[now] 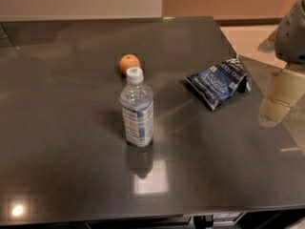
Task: Knock blue plastic bottle over
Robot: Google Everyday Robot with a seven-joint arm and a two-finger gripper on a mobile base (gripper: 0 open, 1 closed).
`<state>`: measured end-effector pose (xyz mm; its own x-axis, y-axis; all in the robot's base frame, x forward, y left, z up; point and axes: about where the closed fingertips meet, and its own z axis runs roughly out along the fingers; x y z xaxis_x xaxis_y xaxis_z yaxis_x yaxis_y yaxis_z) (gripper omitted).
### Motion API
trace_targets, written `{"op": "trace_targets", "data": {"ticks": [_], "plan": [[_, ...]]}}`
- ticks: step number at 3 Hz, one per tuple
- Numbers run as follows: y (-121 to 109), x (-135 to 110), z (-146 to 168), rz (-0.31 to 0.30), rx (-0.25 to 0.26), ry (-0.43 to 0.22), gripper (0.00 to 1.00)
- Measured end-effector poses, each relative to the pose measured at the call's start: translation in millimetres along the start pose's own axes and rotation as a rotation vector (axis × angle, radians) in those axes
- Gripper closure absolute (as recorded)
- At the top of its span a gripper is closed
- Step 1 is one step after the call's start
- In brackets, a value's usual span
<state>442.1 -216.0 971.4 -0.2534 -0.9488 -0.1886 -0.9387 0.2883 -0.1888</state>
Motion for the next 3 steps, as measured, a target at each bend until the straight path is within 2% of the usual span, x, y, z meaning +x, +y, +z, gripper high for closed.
{"op": "trace_targets", "data": {"ticks": [1,2,3], "plan": [[0,0,0,0.000,0.000,0.000,0.00],[-1,-9,1,-0.011,-0.012,-0.031,0.00],[5,-35,7,-0.046,-0.039,-0.122,0.00]]}}
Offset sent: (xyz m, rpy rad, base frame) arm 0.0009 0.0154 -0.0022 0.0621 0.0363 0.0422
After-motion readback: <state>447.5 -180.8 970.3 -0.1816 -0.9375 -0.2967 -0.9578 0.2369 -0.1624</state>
